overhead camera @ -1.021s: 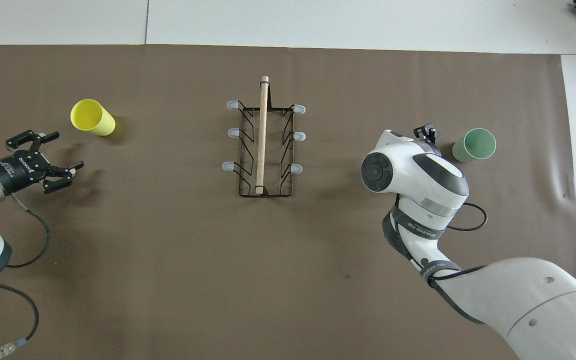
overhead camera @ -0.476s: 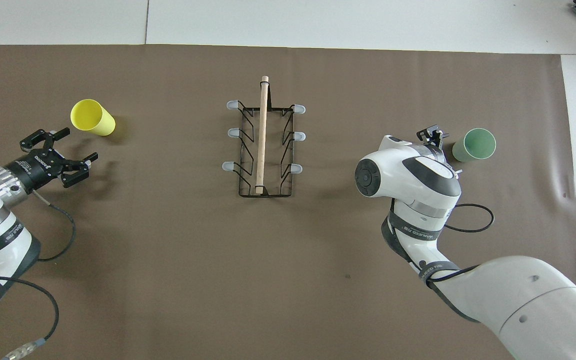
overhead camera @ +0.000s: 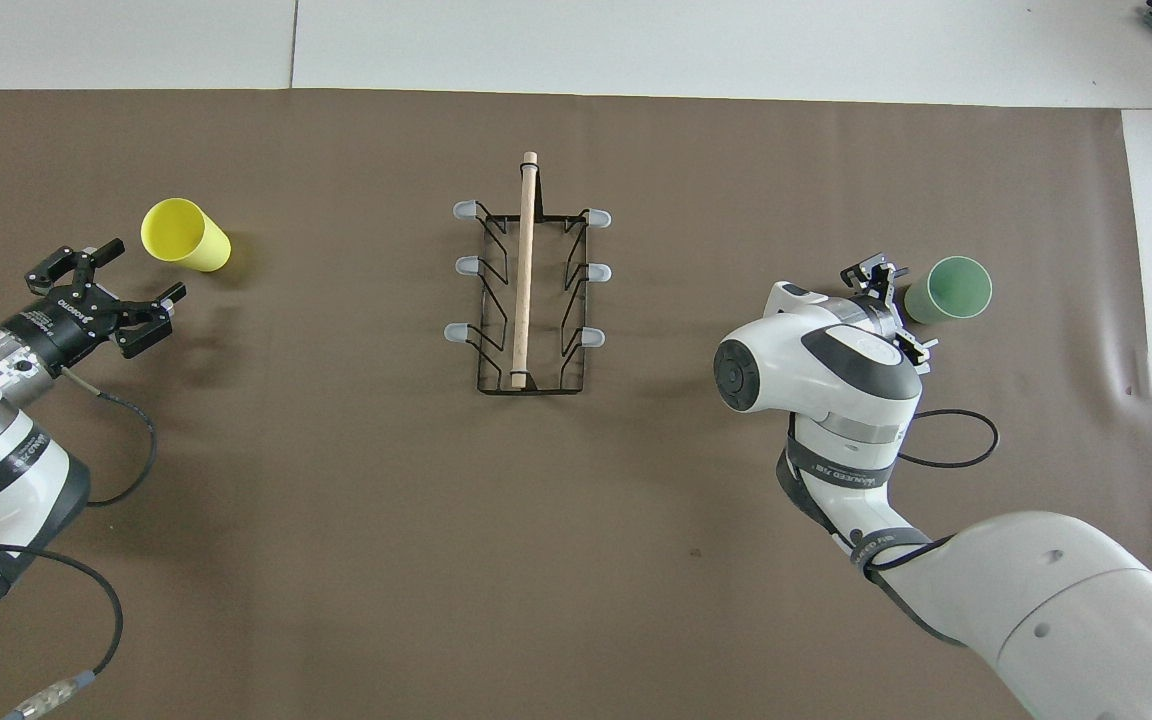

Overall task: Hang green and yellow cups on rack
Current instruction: 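Grasp the yellow cup with the left gripper while the right gripper grasps the green cup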

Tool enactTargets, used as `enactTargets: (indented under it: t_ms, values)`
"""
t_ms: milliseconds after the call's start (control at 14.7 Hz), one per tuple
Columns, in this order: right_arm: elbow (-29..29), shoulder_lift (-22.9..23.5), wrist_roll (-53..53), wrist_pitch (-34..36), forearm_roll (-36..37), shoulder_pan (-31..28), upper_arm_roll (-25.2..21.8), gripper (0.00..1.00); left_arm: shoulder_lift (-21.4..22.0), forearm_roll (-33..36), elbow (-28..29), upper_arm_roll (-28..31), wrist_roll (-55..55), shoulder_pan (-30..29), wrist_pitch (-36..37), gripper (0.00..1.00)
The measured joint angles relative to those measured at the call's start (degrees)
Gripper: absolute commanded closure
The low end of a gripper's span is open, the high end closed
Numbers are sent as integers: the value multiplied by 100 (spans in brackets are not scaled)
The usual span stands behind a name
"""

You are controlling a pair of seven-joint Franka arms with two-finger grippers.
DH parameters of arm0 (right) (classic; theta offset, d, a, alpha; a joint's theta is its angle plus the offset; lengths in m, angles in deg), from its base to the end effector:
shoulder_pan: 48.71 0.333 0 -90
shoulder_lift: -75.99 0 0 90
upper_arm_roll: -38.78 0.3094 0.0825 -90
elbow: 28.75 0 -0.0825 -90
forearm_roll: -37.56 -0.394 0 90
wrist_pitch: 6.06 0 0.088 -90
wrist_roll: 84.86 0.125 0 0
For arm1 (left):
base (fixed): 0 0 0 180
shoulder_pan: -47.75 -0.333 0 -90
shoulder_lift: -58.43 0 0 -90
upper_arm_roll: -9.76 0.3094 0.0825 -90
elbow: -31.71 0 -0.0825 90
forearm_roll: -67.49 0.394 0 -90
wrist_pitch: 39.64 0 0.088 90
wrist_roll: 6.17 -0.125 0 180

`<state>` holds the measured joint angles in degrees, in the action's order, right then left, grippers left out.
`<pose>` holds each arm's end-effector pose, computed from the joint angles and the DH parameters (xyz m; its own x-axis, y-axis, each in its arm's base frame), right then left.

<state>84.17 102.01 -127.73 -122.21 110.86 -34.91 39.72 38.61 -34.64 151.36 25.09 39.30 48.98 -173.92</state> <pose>0.6010 0.0852 0.2165 -0.1188 0.4972 -0.8595 0.9438 0.3254 0.0578 0.5929 0.1193 0.2446 -0.3577 0.3357 -0.8714 0.6083 0.7918 0.0553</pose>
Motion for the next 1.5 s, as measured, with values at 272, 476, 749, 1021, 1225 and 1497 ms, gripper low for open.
enactTargets:
  t_ms: [272, 476, 749, 1021, 1225, 1497]
  values:
    - [59, 0, 20, -101, 268, -124, -3, 0, -49, -193, -12, -15, 5, 86, -83, 0]
    - [79, 0, 93, -120, 402, -176, -3, 0, -109, -461, -13, -25, 6, 324, -312, 0]
    - [186, 0, 324, -294, 778, -315, -4, 0, -320, -517, -187, 9, 9, 361, -333, 0]
    - [300, 0, 598, -461, 1216, -564, -6, 99, -470, -731, -376, 4, 21, 365, -332, 0]
    - [331, 0, 602, -563, 1365, -672, -6, 100, -545, -761, -415, -5, 21, 367, -330, 0]
    - [331, 0, 482, -563, 1542, -670, -2, 100, -583, -768, -577, -19, 21, 374, -330, 0]
